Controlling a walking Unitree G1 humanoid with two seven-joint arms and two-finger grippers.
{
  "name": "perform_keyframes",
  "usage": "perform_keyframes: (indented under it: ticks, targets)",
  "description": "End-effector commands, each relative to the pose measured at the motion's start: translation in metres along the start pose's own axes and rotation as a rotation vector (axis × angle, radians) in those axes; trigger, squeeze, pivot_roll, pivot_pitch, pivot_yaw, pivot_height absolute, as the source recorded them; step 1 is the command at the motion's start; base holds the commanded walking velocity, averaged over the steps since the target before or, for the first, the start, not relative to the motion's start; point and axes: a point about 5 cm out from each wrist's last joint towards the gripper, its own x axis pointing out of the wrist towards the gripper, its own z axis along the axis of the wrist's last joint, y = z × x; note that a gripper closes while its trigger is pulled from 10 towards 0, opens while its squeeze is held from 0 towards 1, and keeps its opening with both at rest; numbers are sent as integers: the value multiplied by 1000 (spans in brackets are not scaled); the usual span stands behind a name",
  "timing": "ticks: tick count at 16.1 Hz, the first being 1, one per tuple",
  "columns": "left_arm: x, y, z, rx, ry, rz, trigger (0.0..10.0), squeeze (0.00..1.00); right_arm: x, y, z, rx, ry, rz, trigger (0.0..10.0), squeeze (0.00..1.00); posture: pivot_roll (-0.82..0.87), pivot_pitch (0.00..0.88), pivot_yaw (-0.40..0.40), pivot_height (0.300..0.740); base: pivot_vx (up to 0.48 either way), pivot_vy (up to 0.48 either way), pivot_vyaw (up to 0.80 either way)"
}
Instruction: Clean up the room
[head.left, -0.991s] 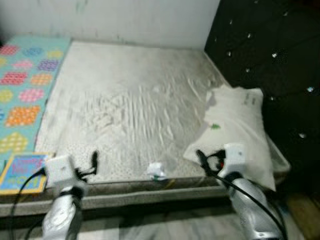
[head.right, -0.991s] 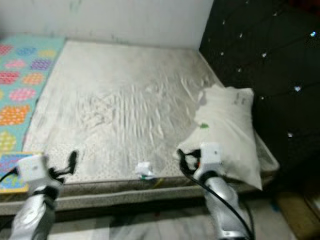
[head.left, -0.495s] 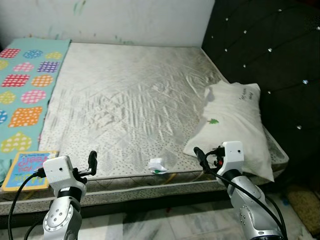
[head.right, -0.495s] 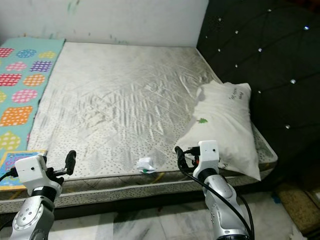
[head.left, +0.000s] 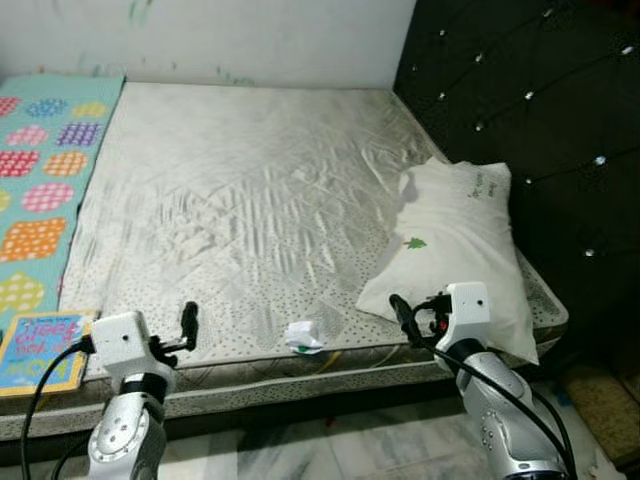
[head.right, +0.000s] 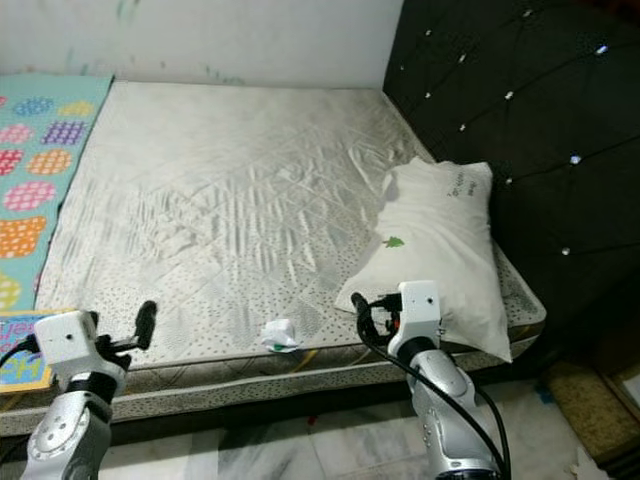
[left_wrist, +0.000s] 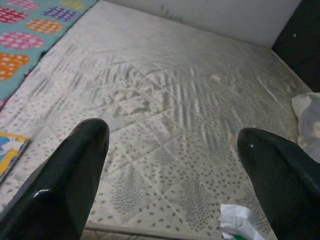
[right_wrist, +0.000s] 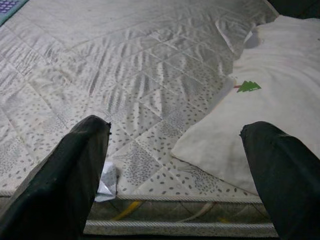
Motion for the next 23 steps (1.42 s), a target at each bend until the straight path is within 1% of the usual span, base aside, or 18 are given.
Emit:
perform_keyframes:
  ticks: [1, 8, 14, 16, 20, 23]
  targets:
    - [0, 1, -1, -3, 5, 6, 10000, 0, 0, -3, 4, 1, -13, -10, 10000, 0, -92, 62, -89, 740, 304, 0, 0]
    - [-1, 1, -2, 4, 13, -1, 10000, 0, 0, -2, 2, 6, -8, -6, 10000, 0, -92, 58, -87, 740, 299, 0, 0]
    - [-1, 0, -2, 0, 15, 5, 10000, 0, 0, -2, 2, 14, -10, -3, 10000, 0, -89, 56, -87, 740, 0, 0, 0]
    - [-1, 0, -2, -2, 15, 9, 10000, 0, 0, -1, 3, 2, -16, 7, 10000, 0, -89, 56, -87, 740, 0, 0, 0]
    - [-1, 5, -5, -18, 30, 29, 10000, 0, 0, 0, 2, 1, -14, 11, 10000, 0, -89, 56, -87, 740, 0, 0, 747]
    - [0, 4, -5, -25, 33, 27, 10000, 0, 0, -1, 3, 6, -11, 7, 10000, 0, -92, 63, -89, 740, 0, 89, 0]
